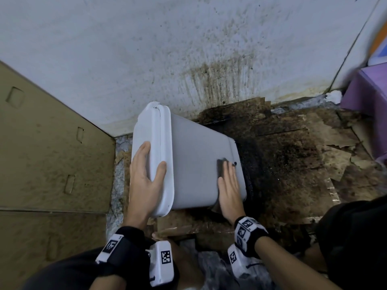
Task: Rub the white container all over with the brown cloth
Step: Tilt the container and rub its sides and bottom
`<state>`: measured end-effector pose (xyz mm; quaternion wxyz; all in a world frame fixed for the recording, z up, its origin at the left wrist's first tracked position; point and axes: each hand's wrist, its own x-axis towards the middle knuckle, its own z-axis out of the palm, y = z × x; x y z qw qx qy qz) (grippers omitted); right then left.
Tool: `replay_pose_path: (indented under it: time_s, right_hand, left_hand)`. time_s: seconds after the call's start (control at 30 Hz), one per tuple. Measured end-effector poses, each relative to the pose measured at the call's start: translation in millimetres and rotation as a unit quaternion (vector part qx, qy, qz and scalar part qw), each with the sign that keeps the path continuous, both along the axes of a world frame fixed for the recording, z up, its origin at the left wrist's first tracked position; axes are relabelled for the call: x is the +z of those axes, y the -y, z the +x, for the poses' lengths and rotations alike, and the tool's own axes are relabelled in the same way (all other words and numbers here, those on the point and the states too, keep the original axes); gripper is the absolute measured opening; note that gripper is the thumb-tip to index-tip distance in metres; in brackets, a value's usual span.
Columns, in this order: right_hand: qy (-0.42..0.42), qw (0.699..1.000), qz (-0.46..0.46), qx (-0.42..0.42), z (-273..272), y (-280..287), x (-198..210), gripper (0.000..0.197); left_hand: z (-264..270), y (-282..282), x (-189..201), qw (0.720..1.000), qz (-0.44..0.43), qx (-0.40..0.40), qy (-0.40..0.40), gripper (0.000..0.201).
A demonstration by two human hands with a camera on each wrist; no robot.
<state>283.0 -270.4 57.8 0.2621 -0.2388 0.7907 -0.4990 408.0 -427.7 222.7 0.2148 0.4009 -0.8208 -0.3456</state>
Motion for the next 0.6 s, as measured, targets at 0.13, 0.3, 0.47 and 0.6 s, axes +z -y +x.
replay_pose_path:
  time_s: [0.13, 0.3, 0.47, 0.6]
  right_hand:
    - [0.091, 0.993, 0.040, -0.058, -0.4, 13.5, 17.6, 0.062]
    - [0.061, 0.998, -0.009, -0.032, 24.3, 26.1, 60.0, 0.060]
    - [0.065, 0.989, -0.113, -0.075, 46.9, 39.0, 88.5, 0.051]
    - [0.110, 0.972, -0.137, -0.156, 40.0, 31.6, 93.8, 0.044]
  left_hand:
    - [-5.1, -4.3, -0.3, 1.000, -0.001, -0.006, 0.000, 0.067]
    - [-7.8, -8.7, 3.8, 1.000, 0.000, -0.010, 0.006, 0.068]
    - [-12.2, -15.7, 5.5, 1.000, -0.002, -0.015, 0.003, 0.068]
    - [-20.8, -21.6, 6.9, 1.000, -0.019, -0.022, 0.009, 0.072]
